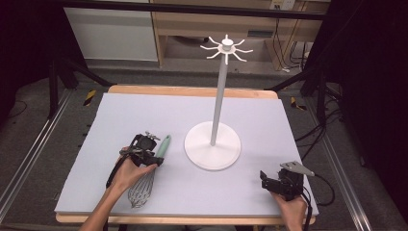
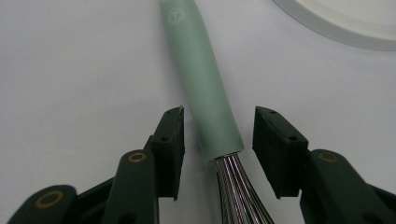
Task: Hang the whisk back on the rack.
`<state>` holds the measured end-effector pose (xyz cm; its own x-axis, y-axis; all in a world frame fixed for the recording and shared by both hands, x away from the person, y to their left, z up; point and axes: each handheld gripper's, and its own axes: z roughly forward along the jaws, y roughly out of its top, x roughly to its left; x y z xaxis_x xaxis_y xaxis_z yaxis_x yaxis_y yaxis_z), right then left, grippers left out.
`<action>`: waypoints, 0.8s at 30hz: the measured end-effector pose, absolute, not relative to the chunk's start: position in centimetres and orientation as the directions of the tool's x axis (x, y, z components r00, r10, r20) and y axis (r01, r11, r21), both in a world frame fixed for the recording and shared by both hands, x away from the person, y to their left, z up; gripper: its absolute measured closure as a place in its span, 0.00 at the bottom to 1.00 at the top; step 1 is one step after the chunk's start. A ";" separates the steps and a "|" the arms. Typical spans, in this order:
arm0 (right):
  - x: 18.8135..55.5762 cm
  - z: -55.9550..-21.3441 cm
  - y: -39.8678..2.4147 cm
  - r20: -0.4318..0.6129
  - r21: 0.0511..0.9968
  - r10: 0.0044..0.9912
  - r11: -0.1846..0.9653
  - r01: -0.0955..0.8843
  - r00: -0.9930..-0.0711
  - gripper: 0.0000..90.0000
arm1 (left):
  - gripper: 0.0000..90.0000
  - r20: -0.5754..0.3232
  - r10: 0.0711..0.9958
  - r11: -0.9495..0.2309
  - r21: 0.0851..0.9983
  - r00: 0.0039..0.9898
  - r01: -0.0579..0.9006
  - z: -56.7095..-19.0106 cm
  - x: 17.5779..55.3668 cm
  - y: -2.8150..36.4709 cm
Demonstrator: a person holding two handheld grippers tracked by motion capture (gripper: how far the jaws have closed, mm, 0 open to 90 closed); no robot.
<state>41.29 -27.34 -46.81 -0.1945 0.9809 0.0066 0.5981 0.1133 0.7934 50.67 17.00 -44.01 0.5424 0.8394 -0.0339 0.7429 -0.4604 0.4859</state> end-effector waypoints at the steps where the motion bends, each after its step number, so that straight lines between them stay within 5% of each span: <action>1: 41.3 -46.8 -27.3 0.006 0.793 0.981 0.114 0.598 -0.195 0.13 | 0.61 -0.036 0.839 -0.463 0.478 0.543 0.747 -44.1 50.7 17.0; 24: 41.4 -46.8 -27.3 0.010 0.790 0.980 0.114 0.603 -0.198 0.12 | 0.73 -0.066 0.871 -0.421 0.411 0.487 0.809 -45.0 51.6 16.7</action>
<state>41.37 -27.30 -46.82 -0.1983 0.9801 0.0097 0.6027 0.1142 0.7897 51.62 16.70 -45.01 0.4874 0.8706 -0.0662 0.8086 -0.4215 0.4105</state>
